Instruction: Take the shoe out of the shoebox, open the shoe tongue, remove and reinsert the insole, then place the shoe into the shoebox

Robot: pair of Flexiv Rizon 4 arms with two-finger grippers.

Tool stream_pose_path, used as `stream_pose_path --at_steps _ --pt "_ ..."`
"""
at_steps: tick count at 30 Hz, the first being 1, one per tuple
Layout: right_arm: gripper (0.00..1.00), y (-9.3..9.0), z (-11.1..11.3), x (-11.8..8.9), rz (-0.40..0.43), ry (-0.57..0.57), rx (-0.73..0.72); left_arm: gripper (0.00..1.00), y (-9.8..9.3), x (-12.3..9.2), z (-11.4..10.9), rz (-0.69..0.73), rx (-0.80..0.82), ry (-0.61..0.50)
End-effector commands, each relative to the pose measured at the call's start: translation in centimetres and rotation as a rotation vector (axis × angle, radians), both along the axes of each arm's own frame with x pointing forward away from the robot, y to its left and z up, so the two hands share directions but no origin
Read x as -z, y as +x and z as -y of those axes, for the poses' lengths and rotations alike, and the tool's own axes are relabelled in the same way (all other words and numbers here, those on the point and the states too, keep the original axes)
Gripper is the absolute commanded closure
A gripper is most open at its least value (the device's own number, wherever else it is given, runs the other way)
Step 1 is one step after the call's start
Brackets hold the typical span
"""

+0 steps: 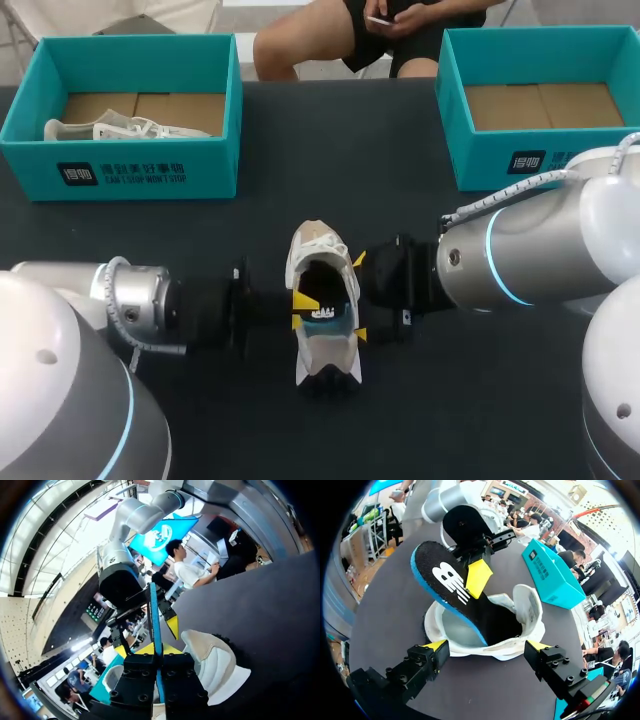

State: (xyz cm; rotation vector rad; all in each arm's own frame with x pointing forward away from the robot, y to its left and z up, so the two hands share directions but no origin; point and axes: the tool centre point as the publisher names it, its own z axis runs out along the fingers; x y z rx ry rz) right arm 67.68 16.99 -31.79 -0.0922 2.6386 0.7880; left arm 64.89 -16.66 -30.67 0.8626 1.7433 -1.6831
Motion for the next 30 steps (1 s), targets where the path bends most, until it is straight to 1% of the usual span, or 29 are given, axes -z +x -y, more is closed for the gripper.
stream_pose_path --at_steps 1,6,12,15,19,22,23,24,25,27,29,30 --pt "0.00 -0.2 0.0 0.2 0.005 0.003 0.004 1.00 0.6 1.5 0.7 -0.002 0.001 0.000" --pt "0.00 -0.2 0.0 0.2 0.005 0.003 0.004 1.00 2.0 2.9 0.7 0.014 -0.009 0.042" --pt "0.00 -0.2 0.0 0.2 0.005 0.003 0.004 1.00 3.3 3.7 0.2 0.048 -0.028 0.078" --pt "0.00 -0.2 0.0 0.2 0.005 0.003 0.004 1.00 3.8 3.7 -0.1 0.066 -0.049 0.086" --pt "0.00 -0.2 0.0 0.2 0.005 0.003 0.004 1.00 4.0 3.6 -0.3 0.071 -0.061 0.090" --pt "0.00 -0.2 0.0 0.2 0.005 0.003 0.004 1.00 3.4 3.2 -0.2 0.072 -0.052 0.084" --pt "0.00 -0.2 0.0 0.2 0.005 0.003 0.004 0.90 3.2 3.0 -0.1 0.071 -0.051 0.081" --pt "0.00 -0.2 0.0 0.2 0.005 0.003 0.004 0.82 3.1 2.8 -0.1 0.072 -0.049 0.075" --pt "0.00 -0.2 0.0 0.2 0.005 0.003 0.004 0.79 2.9 2.5 -0.1 0.071 -0.048 0.067" --pt "0.00 -0.2 0.0 0.2 0.005 0.003 0.004 0.76 2.6 1.9 0.0 0.072 -0.046 0.057" --pt "0.00 -0.2 0.0 0.2 0.005 0.003 0.004 0.75 2.3 1.4 0.1 0.078 -0.039 0.048" --pt "0.00 -0.2 0.0 0.2 0.005 0.003 0.004 0.75 2.1 1.1 0.1 0.081 -0.035 0.044"
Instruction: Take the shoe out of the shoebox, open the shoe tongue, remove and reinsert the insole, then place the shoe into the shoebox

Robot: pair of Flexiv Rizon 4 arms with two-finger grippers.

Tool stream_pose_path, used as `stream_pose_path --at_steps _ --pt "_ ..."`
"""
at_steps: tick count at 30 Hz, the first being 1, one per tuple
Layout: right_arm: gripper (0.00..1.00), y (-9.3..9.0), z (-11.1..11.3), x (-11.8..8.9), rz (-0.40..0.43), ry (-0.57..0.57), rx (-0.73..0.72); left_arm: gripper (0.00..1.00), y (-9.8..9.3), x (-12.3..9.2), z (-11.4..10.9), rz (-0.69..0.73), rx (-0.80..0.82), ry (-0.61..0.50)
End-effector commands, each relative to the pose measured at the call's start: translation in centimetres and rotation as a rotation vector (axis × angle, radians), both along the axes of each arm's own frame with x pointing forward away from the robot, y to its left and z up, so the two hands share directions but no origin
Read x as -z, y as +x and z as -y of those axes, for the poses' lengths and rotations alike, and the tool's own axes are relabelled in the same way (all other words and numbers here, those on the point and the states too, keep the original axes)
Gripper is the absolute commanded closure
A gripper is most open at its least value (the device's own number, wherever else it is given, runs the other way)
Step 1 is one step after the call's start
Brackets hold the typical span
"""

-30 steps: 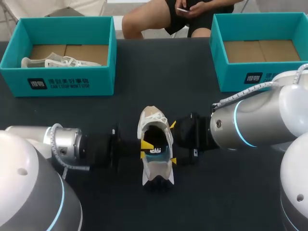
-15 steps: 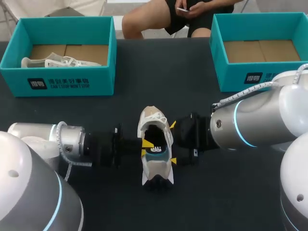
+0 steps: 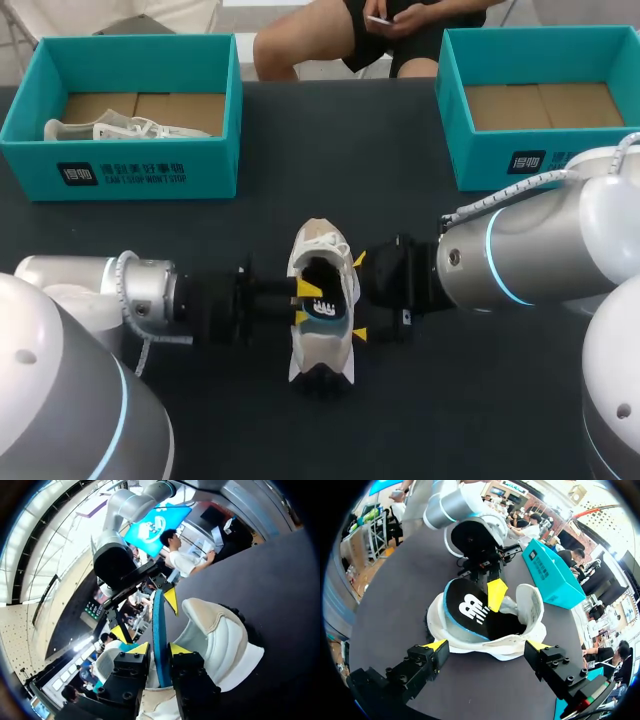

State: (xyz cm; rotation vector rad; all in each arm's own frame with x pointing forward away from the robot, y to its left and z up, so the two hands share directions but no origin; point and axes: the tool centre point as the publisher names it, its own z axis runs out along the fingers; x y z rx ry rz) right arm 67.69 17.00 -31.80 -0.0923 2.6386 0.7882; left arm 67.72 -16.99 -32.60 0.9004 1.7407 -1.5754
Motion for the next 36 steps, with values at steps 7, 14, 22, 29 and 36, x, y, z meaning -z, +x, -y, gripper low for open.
stream_pose_path --at_steps 7,14,22,29,36 --pt "0.00 -0.2 0.0 0.2 0.005 0.003 0.004 0.79 -1.8 -2.0 -0.6 0.011 0.006 -0.011" --pt "0.00 -0.2 0.0 0.2 0.005 0.003 0.004 1.00 -2.5 -1.2 -0.3 -0.015 0.024 -0.004" --pt "0.00 -0.2 0.0 0.2 0.005 0.003 0.004 1.00 -1.6 0.6 0.8 -0.018 0.052 0.041" --pt "0.00 -0.2 0.0 0.2 0.005 0.003 0.004 1.00 -0.2 1.5 0.4 0.010 0.047 0.088" --pt "0.00 -0.2 0.0 0.2 0.005 0.003 0.004 1.00 -0.8 0.9 0.0 0.009 0.039 0.078"
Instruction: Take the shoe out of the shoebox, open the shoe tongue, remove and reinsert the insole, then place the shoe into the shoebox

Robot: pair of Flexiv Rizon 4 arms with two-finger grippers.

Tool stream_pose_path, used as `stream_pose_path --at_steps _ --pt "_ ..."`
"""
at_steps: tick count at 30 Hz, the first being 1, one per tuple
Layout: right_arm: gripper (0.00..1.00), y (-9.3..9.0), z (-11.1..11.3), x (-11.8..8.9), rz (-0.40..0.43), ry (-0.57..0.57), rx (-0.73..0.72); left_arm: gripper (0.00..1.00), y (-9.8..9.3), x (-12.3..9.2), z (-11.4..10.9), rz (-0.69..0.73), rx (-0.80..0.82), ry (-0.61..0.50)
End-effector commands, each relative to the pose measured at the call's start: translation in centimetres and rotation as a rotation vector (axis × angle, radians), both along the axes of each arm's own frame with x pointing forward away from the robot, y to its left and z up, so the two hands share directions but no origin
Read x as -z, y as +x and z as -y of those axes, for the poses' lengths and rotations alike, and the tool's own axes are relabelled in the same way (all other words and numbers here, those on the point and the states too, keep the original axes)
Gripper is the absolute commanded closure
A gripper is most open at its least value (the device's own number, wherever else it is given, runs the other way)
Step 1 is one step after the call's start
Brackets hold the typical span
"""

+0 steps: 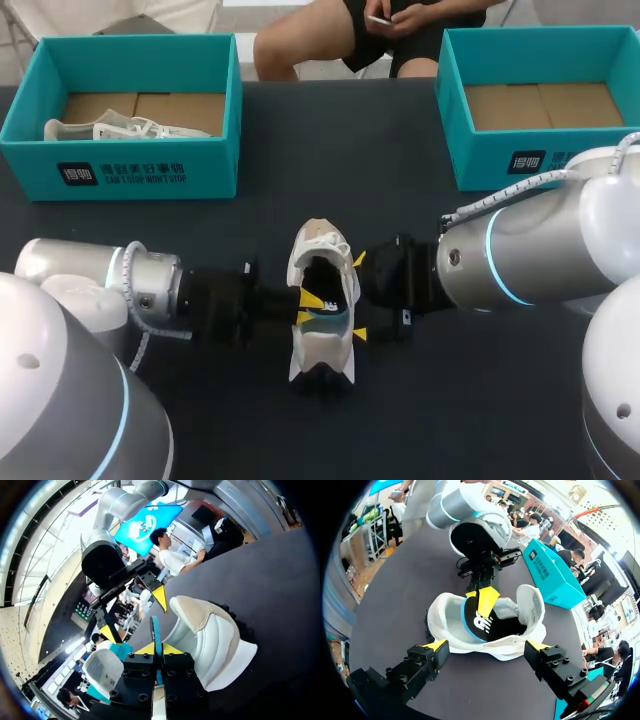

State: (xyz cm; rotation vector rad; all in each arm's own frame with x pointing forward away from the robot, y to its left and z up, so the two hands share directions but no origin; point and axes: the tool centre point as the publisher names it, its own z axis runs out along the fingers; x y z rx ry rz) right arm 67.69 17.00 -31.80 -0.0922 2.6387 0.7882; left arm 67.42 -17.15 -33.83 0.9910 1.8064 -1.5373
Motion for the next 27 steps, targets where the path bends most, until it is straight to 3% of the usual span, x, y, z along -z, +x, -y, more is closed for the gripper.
stream_pose_path --at_steps 1,2,3,4,6,27 --pt "0.00 -0.2 0.0 0.2 0.005 0.003 0.004 1.00 -0.7 -0.5 -0.2 0.004 -0.008 -0.011" --pt "0.00 -0.2 0.0 0.2 0.005 0.003 0.004 0.91 -0.8 -0.6 -0.3 0.006 -0.009 -0.012" --pt "0.00 -0.2 0.0 0.2 0.005 0.003 0.004 0.71 -1.0 -0.8 -0.4 0.011 -0.012 -0.013" --pt "0.00 -0.2 0.0 0.2 0.005 0.003 0.004 0.61 -1.1 -0.9 -0.5 0.012 -0.013 -0.016" --pt "0.00 -0.2 0.0 0.2 0.005 0.003 0.004 0.51 -1.2 -1.4 -0.8 0.016 -0.017 -0.025" --pt "0.00 -0.2 0.0 0.2 0.005 0.003 0.004 0.51 -2.4 -4.7 -1.8 0.028 -0.002 -0.066"
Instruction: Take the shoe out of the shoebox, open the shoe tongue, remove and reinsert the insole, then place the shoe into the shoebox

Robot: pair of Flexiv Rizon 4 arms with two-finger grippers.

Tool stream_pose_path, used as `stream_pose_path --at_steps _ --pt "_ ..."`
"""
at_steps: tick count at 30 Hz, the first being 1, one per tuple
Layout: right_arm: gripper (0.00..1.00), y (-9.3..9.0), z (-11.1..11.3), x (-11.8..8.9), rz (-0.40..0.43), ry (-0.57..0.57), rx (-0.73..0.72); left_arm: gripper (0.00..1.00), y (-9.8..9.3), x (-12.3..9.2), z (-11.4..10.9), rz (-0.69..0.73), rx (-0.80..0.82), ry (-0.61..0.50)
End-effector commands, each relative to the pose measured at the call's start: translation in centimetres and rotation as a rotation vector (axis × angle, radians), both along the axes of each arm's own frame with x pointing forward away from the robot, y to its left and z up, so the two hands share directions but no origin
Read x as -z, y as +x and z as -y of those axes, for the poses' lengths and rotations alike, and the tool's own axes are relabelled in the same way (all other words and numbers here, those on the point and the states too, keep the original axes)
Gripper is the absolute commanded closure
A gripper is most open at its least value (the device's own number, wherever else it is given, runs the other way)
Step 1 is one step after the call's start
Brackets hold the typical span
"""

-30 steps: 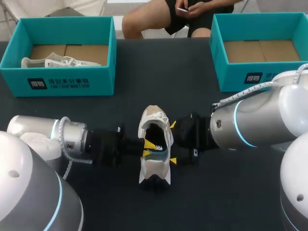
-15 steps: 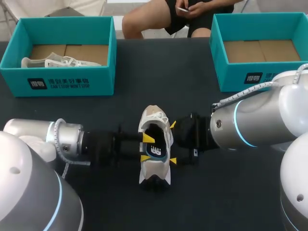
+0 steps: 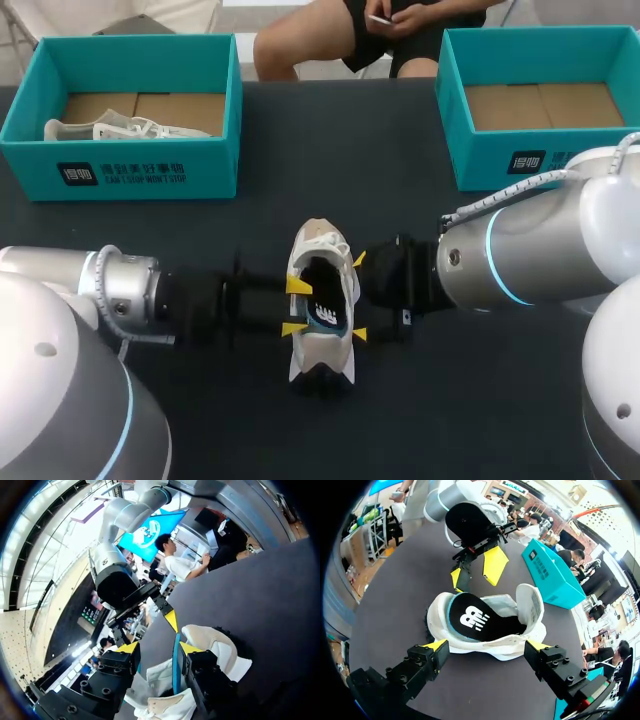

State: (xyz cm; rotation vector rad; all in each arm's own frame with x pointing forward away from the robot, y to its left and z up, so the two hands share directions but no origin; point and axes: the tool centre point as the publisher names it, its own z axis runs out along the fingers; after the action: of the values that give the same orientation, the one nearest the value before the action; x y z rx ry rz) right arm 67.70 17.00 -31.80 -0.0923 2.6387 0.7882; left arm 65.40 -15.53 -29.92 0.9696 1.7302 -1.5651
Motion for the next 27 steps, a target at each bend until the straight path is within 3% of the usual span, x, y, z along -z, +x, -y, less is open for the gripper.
stream_pose_path --at_steps 1,7,11,13,21,23,27 --pt "0.00 -0.2 0.0 0.2 0.005 0.003 0.004 0.51 -0.4 -1.0 -0.2 0.009 0.005 -0.003" --pt "0.00 -0.2 0.0 0.2 0.005 0.003 0.004 0.51 -0.8 -2.6 -0.8 0.015 0.019 -0.046" --pt "0.00 -0.2 0.0 0.2 0.005 0.003 0.004 0.51 -0.8 -3.4 -1.8 -0.010 0.028 -0.016" --pt "0.00 -0.2 0.0 0.2 0.005 0.003 0.004 0.45 -0.6 -3.7 -2.3 0.000 0.038 0.014" --pt "0.00 -0.2 0.0 0.2 0.005 0.003 0.004 0.44 0.3 -4.6 -2.4 -0.015 0.147 0.154" --pt "0.00 -0.2 0.0 0.2 0.005 0.003 0.004 0.51 0.5 -4.6 -2.1 -0.019 0.199 0.219" --pt "0.00 -0.2 0.0 0.2 0.005 0.003 0.004 0.54 1.4 -4.4 -1.8 -0.038 0.287 0.339"
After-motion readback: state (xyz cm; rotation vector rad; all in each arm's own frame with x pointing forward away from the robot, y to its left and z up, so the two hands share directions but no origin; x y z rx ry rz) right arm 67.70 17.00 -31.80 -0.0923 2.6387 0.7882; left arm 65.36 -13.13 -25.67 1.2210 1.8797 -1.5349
